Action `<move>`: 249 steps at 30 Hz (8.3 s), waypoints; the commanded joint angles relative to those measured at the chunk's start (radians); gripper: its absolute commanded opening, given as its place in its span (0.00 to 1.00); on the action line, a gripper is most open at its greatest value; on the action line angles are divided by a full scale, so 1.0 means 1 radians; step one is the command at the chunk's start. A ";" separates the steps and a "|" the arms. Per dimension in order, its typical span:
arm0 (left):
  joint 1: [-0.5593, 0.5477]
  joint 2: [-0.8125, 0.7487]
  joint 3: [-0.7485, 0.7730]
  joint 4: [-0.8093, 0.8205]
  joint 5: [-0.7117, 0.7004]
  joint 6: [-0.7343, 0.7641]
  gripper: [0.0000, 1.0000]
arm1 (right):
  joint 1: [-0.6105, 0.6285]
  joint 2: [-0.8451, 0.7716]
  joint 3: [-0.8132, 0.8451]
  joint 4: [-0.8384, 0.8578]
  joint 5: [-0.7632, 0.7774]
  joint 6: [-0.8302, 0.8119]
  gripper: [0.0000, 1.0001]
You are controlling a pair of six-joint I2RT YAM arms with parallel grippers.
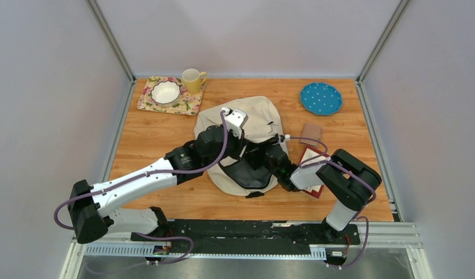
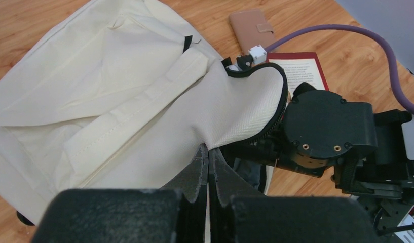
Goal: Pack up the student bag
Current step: Place the book in the student bag, then pick up the book from the center of the board.
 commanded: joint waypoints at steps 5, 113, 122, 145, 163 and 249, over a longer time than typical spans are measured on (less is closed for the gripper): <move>0.015 -0.069 -0.037 0.053 -0.003 -0.016 0.00 | 0.001 -0.285 -0.113 -0.080 -0.147 -0.208 0.84; 0.027 1.076 0.677 0.188 0.939 -0.341 0.52 | -1.050 -0.610 -0.070 -1.309 -0.538 -0.926 0.72; 0.029 1.076 0.685 0.224 0.968 -0.370 0.52 | -1.050 -0.625 -0.090 -1.306 -0.567 -0.917 0.64; 0.033 1.149 0.705 0.179 1.002 -0.442 0.23 | -1.051 -0.671 -0.075 -1.337 -0.572 -0.917 0.64; 0.049 0.916 0.642 0.207 0.933 -0.344 0.00 | -1.059 -0.929 0.149 -1.613 -0.418 -0.991 0.86; 0.271 -0.492 -0.459 0.340 0.804 -0.407 0.00 | -0.135 -0.804 0.116 -0.625 -0.799 -0.781 0.41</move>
